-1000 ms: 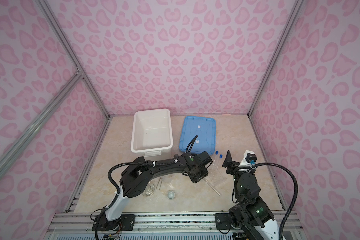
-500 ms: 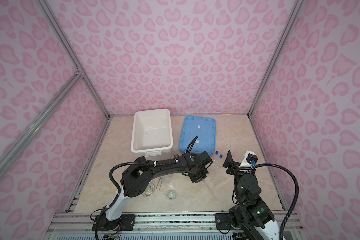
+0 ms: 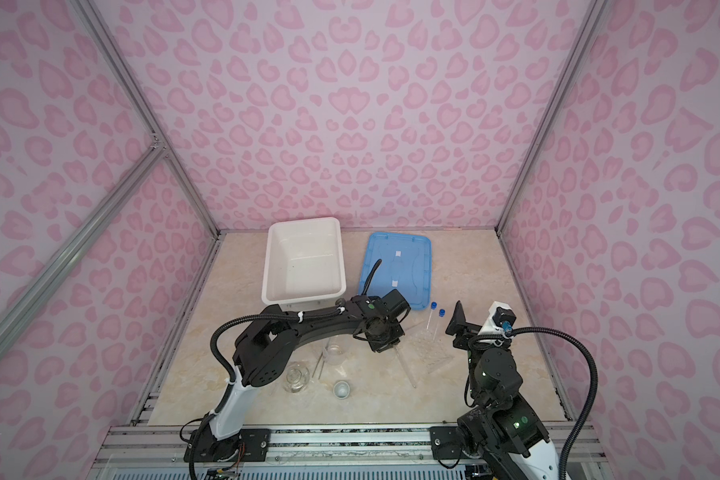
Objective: Organize the chemistry lab equipment
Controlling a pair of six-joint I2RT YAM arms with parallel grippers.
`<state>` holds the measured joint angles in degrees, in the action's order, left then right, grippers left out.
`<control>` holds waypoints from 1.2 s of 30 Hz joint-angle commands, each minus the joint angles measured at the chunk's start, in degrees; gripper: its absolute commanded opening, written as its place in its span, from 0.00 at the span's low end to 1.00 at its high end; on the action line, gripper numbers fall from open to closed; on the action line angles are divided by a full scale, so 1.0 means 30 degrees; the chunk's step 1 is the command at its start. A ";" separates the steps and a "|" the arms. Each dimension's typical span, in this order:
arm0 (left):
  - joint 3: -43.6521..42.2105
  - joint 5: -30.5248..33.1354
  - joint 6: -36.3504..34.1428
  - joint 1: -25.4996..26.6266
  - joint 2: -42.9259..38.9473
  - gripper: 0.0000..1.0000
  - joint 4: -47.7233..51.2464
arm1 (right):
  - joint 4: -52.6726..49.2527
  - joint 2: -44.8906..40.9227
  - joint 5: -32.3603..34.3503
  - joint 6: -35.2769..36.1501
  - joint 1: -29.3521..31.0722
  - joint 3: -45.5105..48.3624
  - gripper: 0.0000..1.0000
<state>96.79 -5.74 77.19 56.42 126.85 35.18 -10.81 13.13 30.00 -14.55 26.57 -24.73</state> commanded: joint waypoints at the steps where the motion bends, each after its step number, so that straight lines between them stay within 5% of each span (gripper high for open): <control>1: 0.0969 0.1218 -0.3881 -0.0652 0.0716 0.14 0.1506 | 0.0054 -0.0010 0.0284 0.0005 0.0016 0.0041 0.93; 7: 0.1535 0.2067 -0.8475 -0.0674 0.0966 0.26 0.1307 | 0.0058 0.0129 0.0288 0.0013 0.0009 0.0040 0.93; 13: 0.1556 0.2866 -1.0531 -0.0372 0.0428 0.43 0.1539 | 0.0120 0.0274 0.0331 0.0075 0.0008 0.0019 0.93; 23: 0.2065 0.3487 -1.3577 0.1219 0.0228 0.37 0.3464 | 0.0232 0.0607 0.0255 0.0154 0.0020 -0.0102 0.92; 36: 0.0004 0.3219 -1.4509 0.1578 -0.0560 0.24 0.3555 | 0.0292 0.1133 0.0099 0.0139 0.0004 -0.0107 0.92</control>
<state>97.49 3.64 34.48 61.25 126.41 45.25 -10.61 16.45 29.98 -14.33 26.57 -24.95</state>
